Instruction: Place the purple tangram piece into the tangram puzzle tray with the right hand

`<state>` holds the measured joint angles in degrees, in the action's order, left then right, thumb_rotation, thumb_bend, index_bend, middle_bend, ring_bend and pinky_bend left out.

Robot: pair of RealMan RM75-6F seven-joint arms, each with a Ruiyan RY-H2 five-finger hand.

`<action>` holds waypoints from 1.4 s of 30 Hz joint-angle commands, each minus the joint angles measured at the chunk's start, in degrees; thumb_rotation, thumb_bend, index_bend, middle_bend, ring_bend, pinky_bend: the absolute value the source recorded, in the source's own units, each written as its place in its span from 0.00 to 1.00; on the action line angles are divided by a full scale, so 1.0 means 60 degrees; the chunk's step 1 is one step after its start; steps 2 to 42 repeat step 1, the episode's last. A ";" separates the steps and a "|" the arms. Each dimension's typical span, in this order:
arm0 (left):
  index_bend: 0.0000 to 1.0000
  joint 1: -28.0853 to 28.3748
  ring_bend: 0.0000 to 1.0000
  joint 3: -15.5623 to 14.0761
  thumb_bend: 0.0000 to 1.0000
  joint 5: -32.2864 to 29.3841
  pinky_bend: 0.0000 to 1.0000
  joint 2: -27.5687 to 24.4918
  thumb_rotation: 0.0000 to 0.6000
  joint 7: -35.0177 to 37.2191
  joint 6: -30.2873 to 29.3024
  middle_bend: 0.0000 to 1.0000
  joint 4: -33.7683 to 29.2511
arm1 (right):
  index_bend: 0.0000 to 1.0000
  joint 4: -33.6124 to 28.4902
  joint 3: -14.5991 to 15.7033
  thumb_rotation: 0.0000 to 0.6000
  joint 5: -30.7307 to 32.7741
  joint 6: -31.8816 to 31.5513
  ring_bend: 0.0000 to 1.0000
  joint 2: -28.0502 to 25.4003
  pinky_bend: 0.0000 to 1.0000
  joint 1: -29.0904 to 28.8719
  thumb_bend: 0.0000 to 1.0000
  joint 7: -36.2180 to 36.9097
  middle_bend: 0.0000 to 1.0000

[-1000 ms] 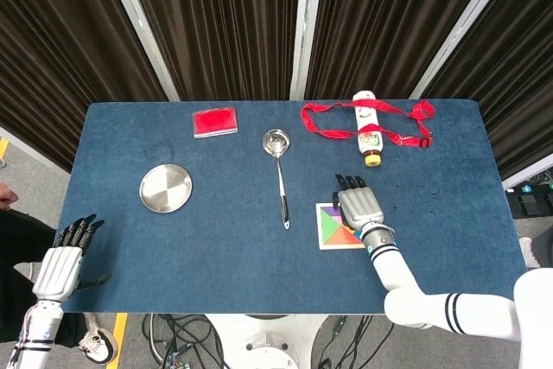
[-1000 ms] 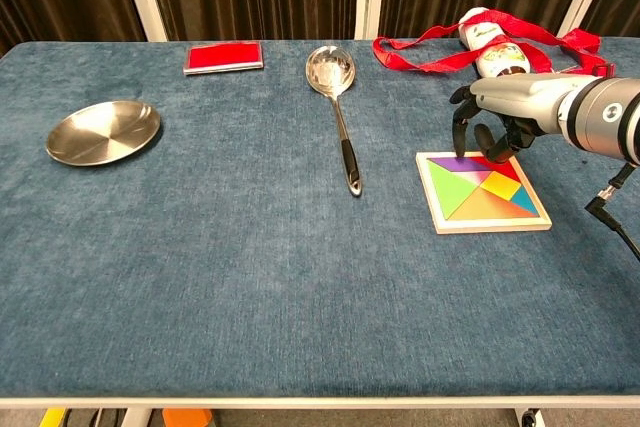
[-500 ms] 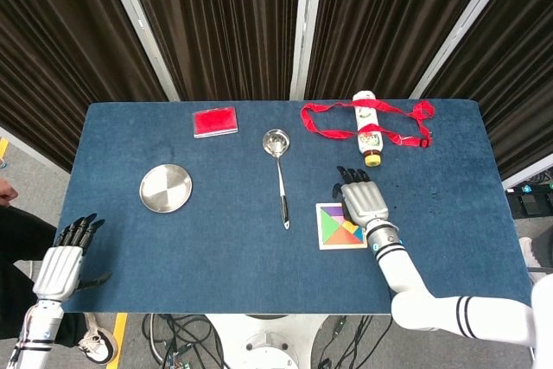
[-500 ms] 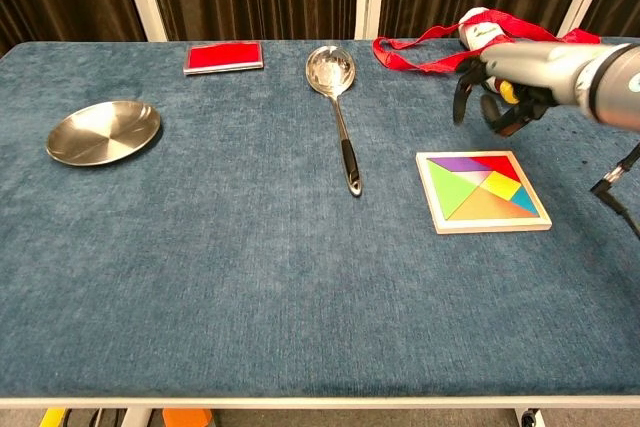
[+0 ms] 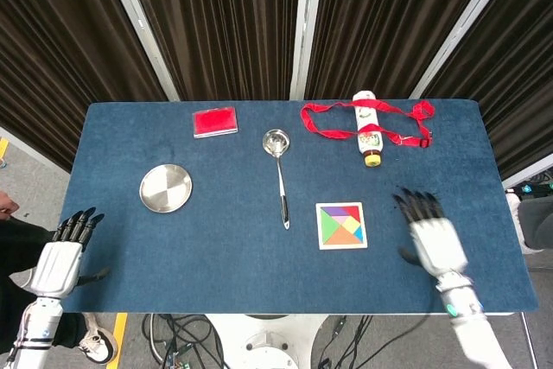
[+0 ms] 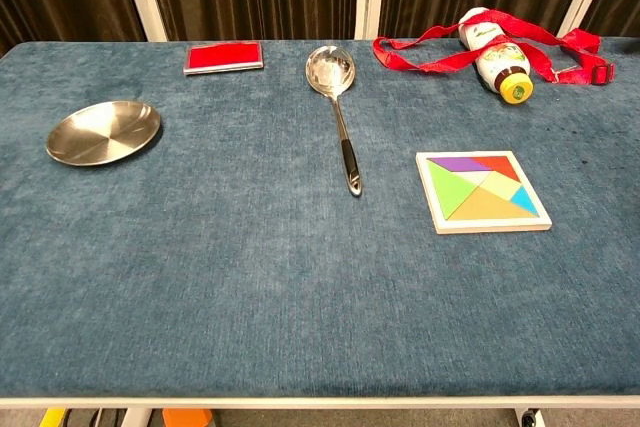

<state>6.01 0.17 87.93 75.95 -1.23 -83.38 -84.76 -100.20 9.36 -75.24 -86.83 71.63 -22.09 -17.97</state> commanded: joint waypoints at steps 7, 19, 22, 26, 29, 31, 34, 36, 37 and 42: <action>0.12 0.0044 0.00 0.0058 0.00 0.0038 0.12 -0.0044 1.00 -0.0260 -0.0056 0.03 -0.0176 | 0.00 0.1759 0.0662 1.00 -0.0787 -0.0994 0.00 0.0207 0.00 0.1549 0.12 0.1593 0.00; 0.12 0.0044 0.00 0.0058 0.00 0.0038 0.12 -0.0044 1.00 -0.0260 -0.0056 0.03 -0.0176 | 0.00 0.1759 0.0662 1.00 -0.0787 -0.0994 0.00 0.0207 0.00 0.1549 0.12 0.1593 0.00; 0.12 0.0044 0.00 0.0058 0.00 0.0038 0.12 -0.0044 1.00 -0.0260 -0.0056 0.03 -0.0176 | 0.00 0.1759 0.0662 1.00 -0.0787 -0.0994 0.00 0.0207 0.00 0.1549 0.12 0.1593 0.00; 0.12 0.0044 0.00 0.0058 0.00 0.0038 0.12 -0.0044 1.00 -0.0260 -0.0056 0.03 -0.0176 | 0.00 0.1759 0.0662 1.00 -0.0787 -0.0994 0.00 0.0207 0.00 0.1549 0.12 0.1593 0.00; 0.12 0.0044 0.00 0.0058 0.00 0.0038 0.12 -0.0044 1.00 -0.0260 -0.0056 0.03 -0.0176 | 0.00 0.1759 0.0662 1.00 -0.0787 -0.0994 0.00 0.0207 0.00 0.1549 0.12 0.1593 0.00; 0.12 0.0044 0.00 0.0058 0.00 0.0038 0.12 -0.0044 1.00 -0.0260 -0.0056 0.03 -0.0176 | 0.00 0.1759 0.0662 1.00 -0.0787 -0.0994 0.00 0.0207 0.00 0.1549 0.12 0.1593 0.00; 0.12 0.0044 0.00 0.0058 0.00 0.0038 0.12 -0.0044 1.00 -0.0260 -0.0056 0.03 -0.0176 | 0.00 0.1759 0.0662 1.00 -0.0787 -0.0994 0.00 0.0207 0.00 0.1549 0.12 0.1593 0.00; 0.12 0.0044 0.00 0.0058 0.00 0.0038 0.12 -0.0044 1.00 -0.0260 -0.0056 0.03 -0.0176 | 0.00 0.1759 0.0662 1.00 -0.0787 -0.0994 0.00 0.0207 0.00 0.1549 0.12 0.1593 0.00; 0.12 0.0044 0.00 0.0058 0.00 0.0038 0.12 -0.0044 1.00 -0.0260 -0.0056 0.03 -0.0176 | 0.00 0.1759 0.0662 1.00 -0.0787 -0.0994 0.00 0.0207 0.00 0.1549 0.12 0.1593 0.00; 0.12 0.0044 0.00 0.0058 0.00 0.0038 0.12 -0.0044 1.00 -0.0260 -0.0056 0.03 -0.0176 | 0.00 0.1759 0.0662 1.00 -0.0787 -0.0994 0.00 0.0207 0.00 0.1549 0.12 0.1593 0.00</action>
